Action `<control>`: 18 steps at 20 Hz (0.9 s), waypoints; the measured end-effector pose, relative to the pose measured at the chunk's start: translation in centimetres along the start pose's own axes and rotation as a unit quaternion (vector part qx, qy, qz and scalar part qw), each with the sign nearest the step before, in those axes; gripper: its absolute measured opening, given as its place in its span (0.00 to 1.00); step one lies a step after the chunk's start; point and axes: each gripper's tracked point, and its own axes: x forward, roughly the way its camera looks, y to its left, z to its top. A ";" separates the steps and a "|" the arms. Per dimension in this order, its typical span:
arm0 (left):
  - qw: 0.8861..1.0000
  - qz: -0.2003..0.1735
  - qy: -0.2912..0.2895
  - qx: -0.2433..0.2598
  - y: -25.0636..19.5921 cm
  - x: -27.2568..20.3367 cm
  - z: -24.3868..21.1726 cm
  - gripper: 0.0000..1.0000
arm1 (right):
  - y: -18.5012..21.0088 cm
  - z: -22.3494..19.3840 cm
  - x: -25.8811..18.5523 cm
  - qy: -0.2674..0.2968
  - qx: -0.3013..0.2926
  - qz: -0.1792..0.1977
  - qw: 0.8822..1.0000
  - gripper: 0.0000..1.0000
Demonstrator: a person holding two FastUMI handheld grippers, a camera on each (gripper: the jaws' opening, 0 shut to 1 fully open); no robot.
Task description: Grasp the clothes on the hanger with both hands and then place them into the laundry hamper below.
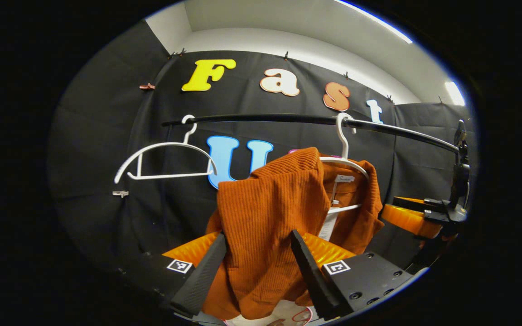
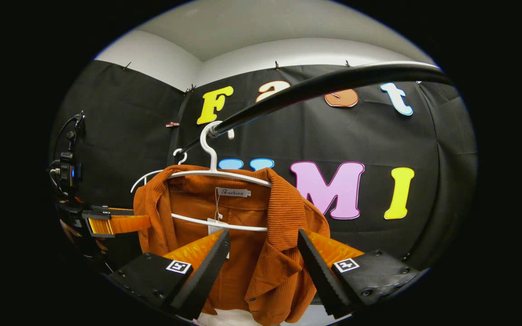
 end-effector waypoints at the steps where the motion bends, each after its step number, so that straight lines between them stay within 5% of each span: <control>1: 1.000 -0.016 0.006 -0.002 -1.1 0.3 -0.3 0.89 | -0.2 -0.2 0.1 0.002 0.000 0.001 1.000 0.98; 4: 0.999 -0.043 0.010 0.009 -4.0 0.7 -0.3 0.89 | -0.9 -0.8 0.4 0.007 -0.001 -0.004 1.000 0.98; 9: 1.000 0.019 0.009 0.001 -1.6 2.2 -1.0 0.90 | -3.6 -2.9 0.6 0.025 -0.002 -0.027 0.999 0.98; 13: 0.998 0.008 -0.004 -0.059 -2.0 2.4 -1.1 0.90 | -3.2 -4.9 1.0 0.041 -0.003 -0.001 0.999 0.97; 18: 0.998 0.031 -0.010 -0.046 -2.8 4.7 -1.4 0.89 | -2.2 -7.7 2.1 0.052 0.011 0.009 0.999 0.97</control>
